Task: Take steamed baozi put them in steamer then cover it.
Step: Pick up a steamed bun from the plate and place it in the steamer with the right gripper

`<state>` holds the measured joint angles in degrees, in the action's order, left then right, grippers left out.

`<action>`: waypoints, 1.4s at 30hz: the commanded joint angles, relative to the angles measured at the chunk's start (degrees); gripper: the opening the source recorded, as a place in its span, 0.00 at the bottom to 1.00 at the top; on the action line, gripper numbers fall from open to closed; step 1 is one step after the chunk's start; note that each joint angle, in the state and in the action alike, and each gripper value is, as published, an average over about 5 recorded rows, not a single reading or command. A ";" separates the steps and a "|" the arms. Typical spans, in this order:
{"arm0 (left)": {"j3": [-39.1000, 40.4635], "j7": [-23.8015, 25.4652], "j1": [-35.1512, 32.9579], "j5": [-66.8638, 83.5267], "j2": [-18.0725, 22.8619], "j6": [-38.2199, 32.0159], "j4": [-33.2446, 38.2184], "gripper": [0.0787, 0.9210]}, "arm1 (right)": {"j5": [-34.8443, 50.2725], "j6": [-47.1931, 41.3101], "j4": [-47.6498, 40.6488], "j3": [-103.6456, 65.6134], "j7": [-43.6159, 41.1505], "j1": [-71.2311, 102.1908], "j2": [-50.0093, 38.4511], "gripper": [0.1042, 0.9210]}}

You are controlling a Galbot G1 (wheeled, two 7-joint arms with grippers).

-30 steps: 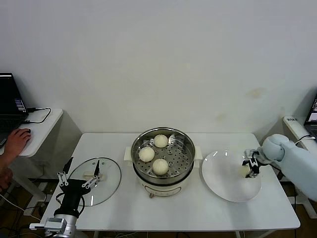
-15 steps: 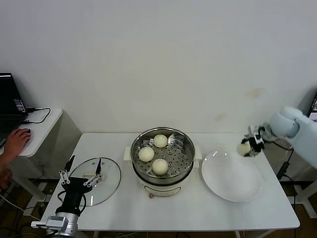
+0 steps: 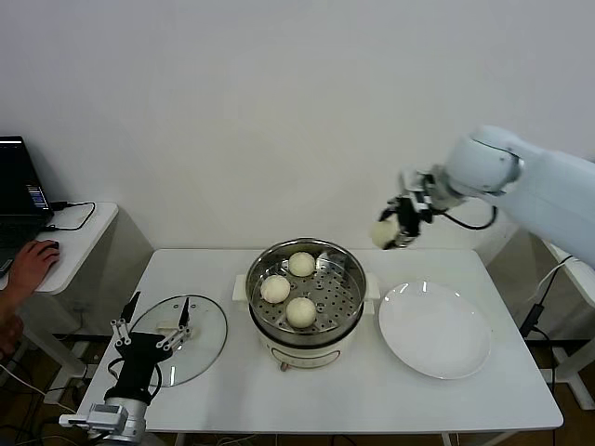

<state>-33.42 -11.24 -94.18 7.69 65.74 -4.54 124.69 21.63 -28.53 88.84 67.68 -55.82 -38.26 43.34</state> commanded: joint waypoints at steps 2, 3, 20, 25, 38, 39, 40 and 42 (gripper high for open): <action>-0.62 -0.02 -0.23 0.15 0.16 -0.10 0.66 0.88 | 9.51 -9.34 -0.71 5.43 5.69 0.95 13.61 0.62; -0.71 -0.02 -0.27 0.19 0.19 -0.10 0.78 0.88 | 8.96 -9.72 -1.33 5.73 5.98 1.98 14.04 0.62; -0.80 -0.04 -0.63 0.08 1.14 -0.34 1.45 0.88 | 2.08 -10.63 -10.51 2.43 7.56 14.65 17.11 0.62; -1.11 -0.04 -0.93 0.06 1.11 -0.46 1.70 0.88 | 0.93 -10.49 -11.55 1.95 7.23 15.72 17.59 0.62; -0.91 -0.02 -0.69 -0.01 1.18 -0.47 1.65 0.88 | 0.59 -10.61 -10.28 1.08 6.81 14.67 16.20 0.69; -0.90 -0.02 -0.65 -0.01 1.11 -0.45 1.63 0.88 | 0.79 -10.67 -9.71 0.93 6.62 14.00 15.70 0.72; -0.90 -0.01 -0.59 -0.01 1.05 -0.43 1.60 0.88 | 1.09 -10.73 -9.03 0.81 6.38 13.11 15.12 0.76; -0.84 0.00 -0.41 0.00 0.92 -0.38 1.46 0.88 | 1.85 -10.87 -7.45 0.70 5.89 10.79 13.64 0.82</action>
<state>-34.31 -11.28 -94.71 7.70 66.78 -5.00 126.29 22.84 -39.11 79.26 68.88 -49.44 -24.53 58.94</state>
